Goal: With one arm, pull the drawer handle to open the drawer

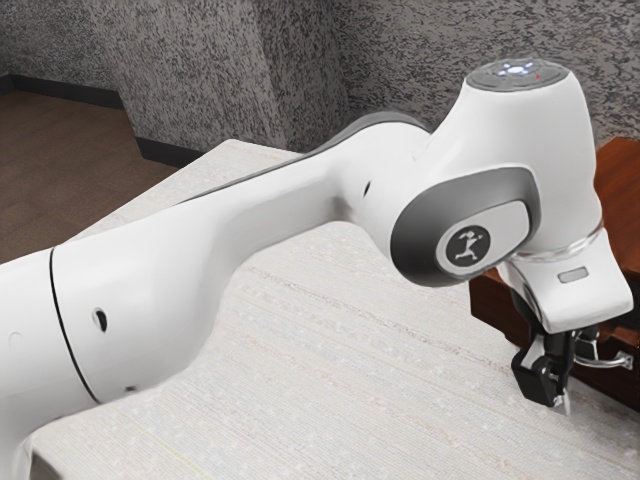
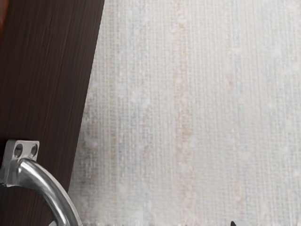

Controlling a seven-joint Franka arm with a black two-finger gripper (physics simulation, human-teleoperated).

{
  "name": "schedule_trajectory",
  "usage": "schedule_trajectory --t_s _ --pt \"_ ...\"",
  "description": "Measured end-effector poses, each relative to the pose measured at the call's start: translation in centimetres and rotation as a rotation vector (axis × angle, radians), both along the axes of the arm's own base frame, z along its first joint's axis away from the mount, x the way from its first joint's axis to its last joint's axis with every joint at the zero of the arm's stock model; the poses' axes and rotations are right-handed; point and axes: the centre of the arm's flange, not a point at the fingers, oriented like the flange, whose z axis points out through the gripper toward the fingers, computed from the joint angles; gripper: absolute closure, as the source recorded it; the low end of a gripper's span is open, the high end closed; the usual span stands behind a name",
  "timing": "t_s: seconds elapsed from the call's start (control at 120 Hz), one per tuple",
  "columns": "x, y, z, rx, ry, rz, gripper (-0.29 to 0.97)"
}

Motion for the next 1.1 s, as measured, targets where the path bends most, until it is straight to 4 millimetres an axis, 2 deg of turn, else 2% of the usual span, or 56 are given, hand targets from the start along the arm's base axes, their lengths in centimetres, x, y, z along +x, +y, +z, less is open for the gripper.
schedule_trajectory --t_s 0.242,0.608,0.825,1.0,1.067,1.1 --pt "-2.0 0.4 0.6 0.017 0.007 -0.005 0.31" --pt "-4.6 0.6 0.4 0.036 0.013 -0.019 0.27" --pt "-5.9 0.9 0.8 0.042 0.005 -0.023 0.37" --pt "-7.5 1.1 1.0 0.049 0.000 -0.028 0.34" --pt "-8.6 1.3 2.1 0.047 -0.019 -0.029 0.38" --pt "-9.5 1.5 3.8 0.038 -0.048 -0.031 0.36"
